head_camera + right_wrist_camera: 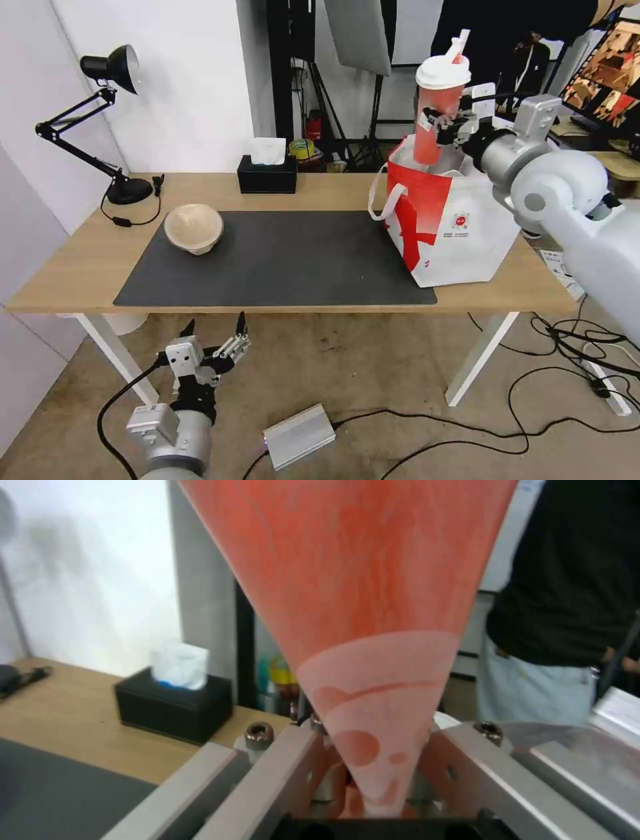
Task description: Pick up the trash from the table and place it into the takeout bag.
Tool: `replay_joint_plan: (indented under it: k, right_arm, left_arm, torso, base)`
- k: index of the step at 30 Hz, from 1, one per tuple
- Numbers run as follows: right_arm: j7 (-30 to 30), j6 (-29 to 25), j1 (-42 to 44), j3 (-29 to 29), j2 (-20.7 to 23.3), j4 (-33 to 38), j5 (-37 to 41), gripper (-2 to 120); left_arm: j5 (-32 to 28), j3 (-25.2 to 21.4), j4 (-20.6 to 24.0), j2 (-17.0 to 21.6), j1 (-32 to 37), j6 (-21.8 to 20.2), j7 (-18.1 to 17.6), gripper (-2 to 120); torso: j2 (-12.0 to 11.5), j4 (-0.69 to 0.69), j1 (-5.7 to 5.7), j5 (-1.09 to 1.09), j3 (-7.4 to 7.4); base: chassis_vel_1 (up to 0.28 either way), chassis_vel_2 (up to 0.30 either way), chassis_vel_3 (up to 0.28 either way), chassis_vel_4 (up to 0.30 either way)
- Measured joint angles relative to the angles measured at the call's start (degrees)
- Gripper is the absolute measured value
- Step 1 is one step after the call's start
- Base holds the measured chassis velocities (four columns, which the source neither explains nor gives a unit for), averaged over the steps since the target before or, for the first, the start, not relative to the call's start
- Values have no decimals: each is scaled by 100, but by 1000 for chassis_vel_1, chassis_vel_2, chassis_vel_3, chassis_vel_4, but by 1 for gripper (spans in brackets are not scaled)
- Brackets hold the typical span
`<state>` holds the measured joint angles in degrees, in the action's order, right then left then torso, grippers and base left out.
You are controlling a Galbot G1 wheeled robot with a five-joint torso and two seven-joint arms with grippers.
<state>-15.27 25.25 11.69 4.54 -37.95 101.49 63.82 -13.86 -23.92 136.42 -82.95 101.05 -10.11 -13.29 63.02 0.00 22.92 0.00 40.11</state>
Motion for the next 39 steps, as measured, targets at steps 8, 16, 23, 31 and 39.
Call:
replay_joint_plan:
  k: [8,16,23,31,39]
  right_arm:
    - [-19,91,-48,-61,15,-335,-15,2]
    - [-23,174,-104,-61,-23,-748,-69,2]
    - [22,311,-174,6,-171,-1123,-129,2]
    - [52,397,-250,105,-301,-1341,-205,2]
    - [103,446,-317,233,-518,-1688,-346,2]
  left_arm:
    - [-12,62,-36,29,-57,0,-2,100]
    - [-67,94,-65,93,-120,0,-4,100]
    - [-91,135,-73,91,-117,-1,-10,100]
    - [-91,135,-71,88,-108,-3,-12,100]
    - [-83,110,-68,88,-85,-6,-13,100]
  torso:
    - [0,0,0,0,0]
    - [0,0,0,0,0]
    - [0,0,0,0,0]
    - [0,1,0,0,0]
    - [0,1,0,-1,0]
  base:
    - [0,0,0,0]
    - [0,0,0,0]
    - [0,0,0,0]
    - [0,0,0,0]
    - [0,0,0,0]
